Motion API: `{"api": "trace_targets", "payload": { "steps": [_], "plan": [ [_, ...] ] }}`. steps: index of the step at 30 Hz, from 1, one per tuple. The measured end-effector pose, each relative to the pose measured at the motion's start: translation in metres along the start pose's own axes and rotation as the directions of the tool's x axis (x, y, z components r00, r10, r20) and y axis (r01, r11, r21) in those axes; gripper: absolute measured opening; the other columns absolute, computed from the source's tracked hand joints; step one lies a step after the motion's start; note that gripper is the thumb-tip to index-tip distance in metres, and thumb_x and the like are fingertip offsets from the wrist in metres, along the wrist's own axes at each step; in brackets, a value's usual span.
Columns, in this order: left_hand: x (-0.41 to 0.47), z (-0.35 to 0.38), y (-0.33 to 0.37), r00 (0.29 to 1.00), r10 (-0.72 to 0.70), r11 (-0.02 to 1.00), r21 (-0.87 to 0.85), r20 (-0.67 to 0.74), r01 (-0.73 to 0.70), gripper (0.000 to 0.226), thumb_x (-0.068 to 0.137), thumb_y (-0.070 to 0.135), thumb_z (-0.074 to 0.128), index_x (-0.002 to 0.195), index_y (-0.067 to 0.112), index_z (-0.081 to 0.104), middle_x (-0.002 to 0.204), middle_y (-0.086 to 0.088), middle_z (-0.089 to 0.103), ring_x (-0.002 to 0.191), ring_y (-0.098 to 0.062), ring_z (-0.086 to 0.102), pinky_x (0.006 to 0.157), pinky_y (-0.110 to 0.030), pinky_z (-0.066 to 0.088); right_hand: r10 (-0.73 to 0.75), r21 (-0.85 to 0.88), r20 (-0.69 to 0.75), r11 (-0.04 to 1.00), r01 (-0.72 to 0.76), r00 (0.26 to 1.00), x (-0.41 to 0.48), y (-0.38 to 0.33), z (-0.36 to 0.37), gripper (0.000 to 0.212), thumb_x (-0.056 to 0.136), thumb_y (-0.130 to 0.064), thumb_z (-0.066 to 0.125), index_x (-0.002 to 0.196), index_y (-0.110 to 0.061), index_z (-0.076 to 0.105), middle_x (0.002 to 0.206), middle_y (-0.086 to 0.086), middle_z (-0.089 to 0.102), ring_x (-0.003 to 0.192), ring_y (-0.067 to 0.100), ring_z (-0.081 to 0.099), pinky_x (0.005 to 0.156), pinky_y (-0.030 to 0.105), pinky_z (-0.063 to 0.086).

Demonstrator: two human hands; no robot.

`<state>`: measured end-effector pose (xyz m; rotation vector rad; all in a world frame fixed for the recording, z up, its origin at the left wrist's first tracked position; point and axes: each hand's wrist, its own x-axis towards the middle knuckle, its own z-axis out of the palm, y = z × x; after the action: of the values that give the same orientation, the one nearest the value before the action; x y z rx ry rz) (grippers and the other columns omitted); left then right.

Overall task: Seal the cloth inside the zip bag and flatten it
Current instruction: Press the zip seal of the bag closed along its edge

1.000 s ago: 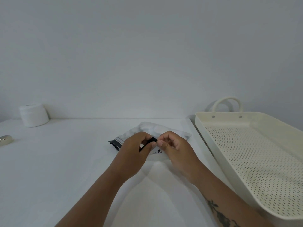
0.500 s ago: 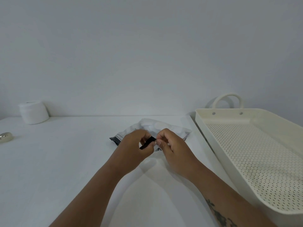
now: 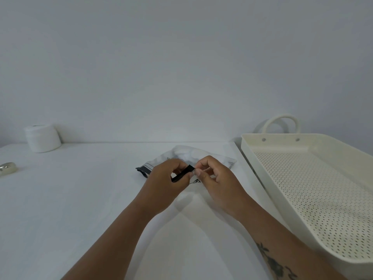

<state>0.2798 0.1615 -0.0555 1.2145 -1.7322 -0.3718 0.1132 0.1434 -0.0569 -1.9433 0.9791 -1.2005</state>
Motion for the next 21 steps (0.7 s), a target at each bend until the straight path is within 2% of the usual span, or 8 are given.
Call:
{"api": "trace_targets", "payload": {
  "steps": [3, 7, 9, 13, 18, 21],
  "plan": [
    [0.000, 0.000, 0.001, 1.000, 0.010, 1.000, -0.012, -0.001, -0.010, 0.006, 0.084, 0.018, 0.069, 0.079, 0.022, 0.068, 0.074, 0.007, 0.065, 0.056, 0.005, 0.050, 0.055, -0.006, 0.037, -0.023, -0.004, -0.012, 1.000, 0.023, 1.000, 0.000, -0.002, -0.001, 0.009, 0.094, -0.018, 0.058, 0.092, -0.025, 0.064, 0.084, -0.019, 0.063, 0.081, -0.001, 0.057, 0.071, 0.006, 0.043],
    [0.001, 0.000, 0.000, 1.000, -0.003, 1.000, -0.026, 0.006, 0.004, 0.009, 0.084, 0.019, 0.068, 0.076, 0.024, 0.067, 0.074, 0.007, 0.066, 0.053, 0.005, 0.049, 0.052, -0.006, 0.036, -0.067, -0.053, -0.019, 0.996, 0.066, 0.998, -0.001, -0.003, -0.001, 0.010, 0.095, -0.015, 0.056, 0.091, -0.021, 0.062, 0.086, -0.011, 0.064, 0.083, 0.002, 0.056, 0.071, 0.008, 0.043],
    [0.001, 0.002, -0.002, 1.000, -0.025, 0.999, -0.030, 0.018, 0.026, 0.008, 0.084, 0.020, 0.067, 0.077, 0.025, 0.068, 0.075, 0.006, 0.067, 0.054, 0.005, 0.049, 0.053, -0.007, 0.037, -0.073, -0.064, -0.038, 0.995, 0.070, 0.997, 0.000, -0.003, -0.002, 0.012, 0.095, -0.014, 0.055, 0.088, -0.022, 0.062, 0.083, -0.011, 0.064, 0.079, 0.002, 0.055, 0.068, 0.007, 0.041],
    [0.002, 0.004, -0.005, 0.998, -0.052, 0.998, -0.020, 0.022, 0.052, 0.008, 0.083, 0.021, 0.066, 0.076, 0.024, 0.067, 0.074, 0.006, 0.066, 0.058, 0.002, 0.050, 0.056, -0.009, 0.039, -0.081, -0.074, -0.083, 0.994, 0.075, 0.993, 0.001, -0.003, -0.005, 0.016, 0.094, -0.011, 0.055, 0.085, -0.024, 0.060, 0.077, -0.012, 0.061, 0.069, 0.000, 0.051, 0.064, 0.007, 0.039],
    [0.002, 0.002, -0.005, 1.000, -0.005, 0.999, 0.044, 0.000, 0.005, 0.006, 0.083, 0.019, 0.066, 0.079, 0.024, 0.066, 0.075, 0.009, 0.065, 0.071, -0.005, 0.056, 0.063, -0.013, 0.042, -0.032, -0.019, -0.155, 0.999, 0.029, 0.987, 0.004, -0.001, -0.008, 0.017, 0.093, -0.010, 0.056, 0.082, -0.023, 0.060, 0.070, -0.017, 0.058, 0.068, -0.003, 0.050, 0.062, 0.004, 0.038],
    [0.003, -0.001, -0.004, 1.000, 0.001, 0.996, 0.087, -0.015, 0.001, 0.005, 0.083, 0.019, 0.066, 0.081, 0.023, 0.065, 0.078, 0.010, 0.066, 0.078, -0.006, 0.058, 0.065, -0.012, 0.041, 0.007, 0.043, -0.206, 0.999, 0.002, 0.979, 0.004, 0.002, -0.012, 0.017, 0.092, -0.012, 0.057, 0.080, -0.024, 0.060, 0.068, -0.012, 0.055, 0.060, -0.002, 0.046, 0.057, 0.006, 0.038]
  ]
}}
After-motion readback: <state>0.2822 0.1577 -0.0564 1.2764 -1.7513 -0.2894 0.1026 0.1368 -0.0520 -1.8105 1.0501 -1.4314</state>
